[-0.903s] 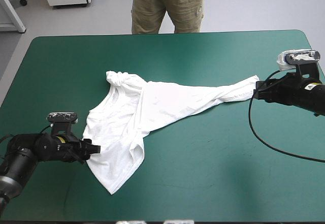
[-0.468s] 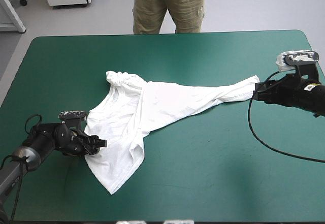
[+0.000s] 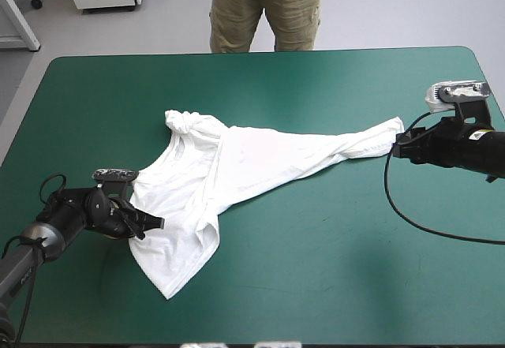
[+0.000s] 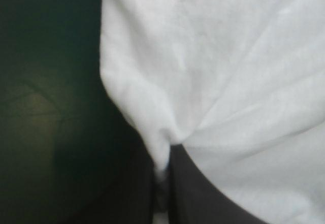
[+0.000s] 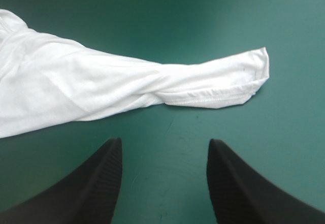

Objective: Fold the cloth

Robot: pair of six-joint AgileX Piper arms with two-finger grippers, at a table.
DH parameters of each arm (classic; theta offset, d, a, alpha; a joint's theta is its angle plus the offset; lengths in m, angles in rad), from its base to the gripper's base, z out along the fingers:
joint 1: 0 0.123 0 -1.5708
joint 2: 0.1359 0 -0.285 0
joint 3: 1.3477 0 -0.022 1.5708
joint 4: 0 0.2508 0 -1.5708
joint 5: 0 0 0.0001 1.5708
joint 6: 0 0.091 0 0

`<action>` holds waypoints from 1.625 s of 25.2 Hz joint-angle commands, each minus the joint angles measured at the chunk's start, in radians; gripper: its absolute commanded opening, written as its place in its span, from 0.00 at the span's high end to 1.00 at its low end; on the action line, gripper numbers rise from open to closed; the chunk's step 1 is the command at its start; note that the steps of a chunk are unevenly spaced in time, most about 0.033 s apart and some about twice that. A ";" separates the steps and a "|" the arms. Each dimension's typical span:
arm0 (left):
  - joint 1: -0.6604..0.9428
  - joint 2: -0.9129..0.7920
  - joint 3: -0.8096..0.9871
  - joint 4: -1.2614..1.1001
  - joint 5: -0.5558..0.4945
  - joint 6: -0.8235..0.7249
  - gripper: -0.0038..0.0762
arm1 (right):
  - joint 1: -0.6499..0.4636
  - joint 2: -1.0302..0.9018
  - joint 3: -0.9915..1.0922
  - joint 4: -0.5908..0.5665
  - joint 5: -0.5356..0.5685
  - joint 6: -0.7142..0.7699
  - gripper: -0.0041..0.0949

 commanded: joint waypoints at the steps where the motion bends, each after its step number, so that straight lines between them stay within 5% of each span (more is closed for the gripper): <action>1: -0.006 0.008 -0.005 -0.038 -0.026 0.001 0.96 | -0.005 0.043 -0.032 -0.013 -0.028 0.025 0.47; 12: -0.006 0.008 -0.091 -0.049 0.001 0.003 0.96 | -0.005 0.342 -0.035 -0.076 -0.188 0.069 0.47; 17: -0.006 0.008 -0.094 -0.049 0.017 0.006 0.96 | -0.005 0.495 -0.040 -0.079 -0.348 0.078 0.47; 24: -0.006 0.008 -0.094 -0.049 0.025 0.006 0.96 | -0.005 0.653 -0.201 -0.075 -0.339 0.082 0.47; 29: -0.006 0.008 -0.094 -0.049 0.040 0.006 0.96 | -0.005 0.735 -0.266 -0.051 -0.194 0.090 0.48; 33: -0.006 0.008 -0.094 -0.049 0.047 0.006 0.96 | -0.003 0.745 -0.264 -0.019 -0.151 0.072 0.70; 36: -0.006 0.008 -0.099 -0.049 0.081 0.033 0.96 | -0.001 0.745 -0.264 -0.011 -0.123 0.045 0.98; 41: -0.006 0.008 -0.235 -0.082 0.269 0.086 0.96 | -0.001 0.699 -0.264 -0.043 -0.087 0.049 0.97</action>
